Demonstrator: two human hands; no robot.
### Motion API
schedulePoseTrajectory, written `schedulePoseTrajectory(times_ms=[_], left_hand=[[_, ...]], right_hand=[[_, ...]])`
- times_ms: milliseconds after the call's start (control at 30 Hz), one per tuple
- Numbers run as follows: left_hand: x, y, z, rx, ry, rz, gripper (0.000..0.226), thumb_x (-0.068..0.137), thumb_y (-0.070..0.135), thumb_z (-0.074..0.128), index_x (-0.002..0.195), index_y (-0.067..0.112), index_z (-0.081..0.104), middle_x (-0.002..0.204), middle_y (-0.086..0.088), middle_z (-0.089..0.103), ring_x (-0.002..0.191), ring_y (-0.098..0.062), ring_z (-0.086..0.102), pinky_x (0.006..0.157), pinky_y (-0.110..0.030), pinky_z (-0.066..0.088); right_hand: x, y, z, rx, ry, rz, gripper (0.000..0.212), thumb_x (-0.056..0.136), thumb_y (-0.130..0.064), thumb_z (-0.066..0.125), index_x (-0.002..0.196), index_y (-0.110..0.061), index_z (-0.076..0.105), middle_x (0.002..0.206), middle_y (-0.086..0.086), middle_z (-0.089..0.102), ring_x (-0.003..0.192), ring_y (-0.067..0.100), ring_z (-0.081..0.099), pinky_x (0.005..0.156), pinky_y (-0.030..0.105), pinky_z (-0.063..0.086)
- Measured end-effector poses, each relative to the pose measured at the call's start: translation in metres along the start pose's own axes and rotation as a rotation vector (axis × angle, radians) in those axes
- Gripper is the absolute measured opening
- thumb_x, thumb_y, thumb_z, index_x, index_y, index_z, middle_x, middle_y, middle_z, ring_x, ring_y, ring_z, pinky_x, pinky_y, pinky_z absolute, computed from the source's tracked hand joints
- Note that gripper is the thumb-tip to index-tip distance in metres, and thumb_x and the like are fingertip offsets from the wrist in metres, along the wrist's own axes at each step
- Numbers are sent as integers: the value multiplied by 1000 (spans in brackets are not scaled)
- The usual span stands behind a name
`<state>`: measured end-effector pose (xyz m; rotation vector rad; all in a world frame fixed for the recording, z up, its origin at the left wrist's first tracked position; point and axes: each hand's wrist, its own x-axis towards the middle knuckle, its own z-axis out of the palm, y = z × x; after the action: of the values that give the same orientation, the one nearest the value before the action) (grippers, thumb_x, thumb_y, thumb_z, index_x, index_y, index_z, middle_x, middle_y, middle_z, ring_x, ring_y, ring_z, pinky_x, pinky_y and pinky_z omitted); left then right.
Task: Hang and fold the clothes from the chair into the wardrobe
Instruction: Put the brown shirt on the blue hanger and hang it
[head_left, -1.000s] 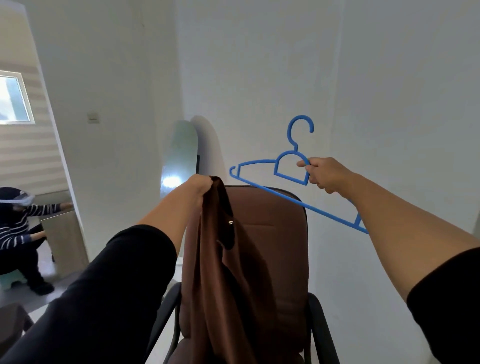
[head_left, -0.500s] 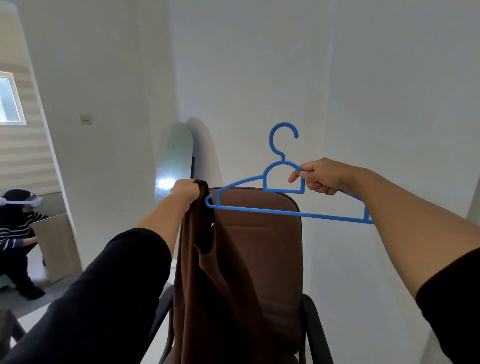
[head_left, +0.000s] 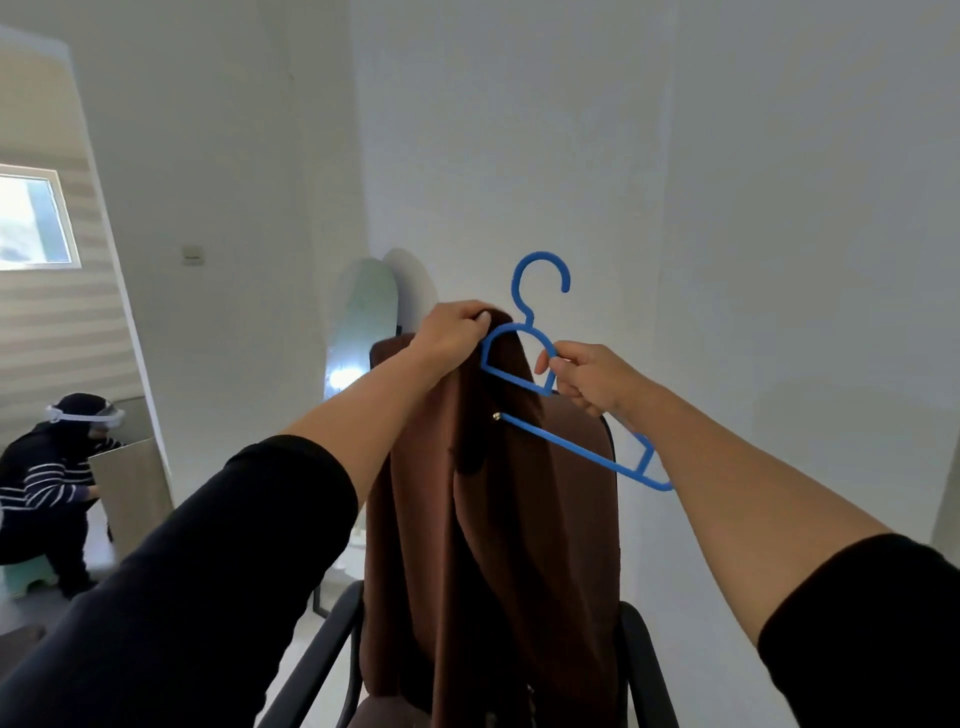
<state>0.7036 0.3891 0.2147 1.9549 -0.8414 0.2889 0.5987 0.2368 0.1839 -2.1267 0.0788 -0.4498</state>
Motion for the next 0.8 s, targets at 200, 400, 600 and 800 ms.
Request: schedulePoseTrajectory(times_ms=[200,400,600,800], left_hand=[[12,41,0,119,-49,105,30,96,27,41,103,18,69,106,-2,68,103,-20,61,99,-43,45],[15,61,9,364,-156,192,39,94,41,46,91,4,57,89,-9,63,83,-24,57,84,-40,49],[7,55,5,400,-236,246,22,97,18,44,106,4,58,97,-3,55,88,-17,49,79,-27,39],[7,44,11,411,-180,243,13,96,23,47,98,17,59,99,-2,58,88,-19,54,90,-46,47]], right_hand=[[1,-13,17,299,62,-67,27,102,-16,33,87,-18,54,56,-2,32,45,9,22,43,22,18],[3,-10,17,419,77,-113,25,103,-18,33,94,-19,56,59,0,34,47,9,26,44,21,22],[2,-17,-2,-161,-186,-31,54,86,-7,42,133,-33,46,76,5,52,66,16,48,65,27,43],[0,-34,2,-1098,-95,-47,41,87,-25,48,127,-15,46,73,-1,40,62,13,44,62,28,39]])
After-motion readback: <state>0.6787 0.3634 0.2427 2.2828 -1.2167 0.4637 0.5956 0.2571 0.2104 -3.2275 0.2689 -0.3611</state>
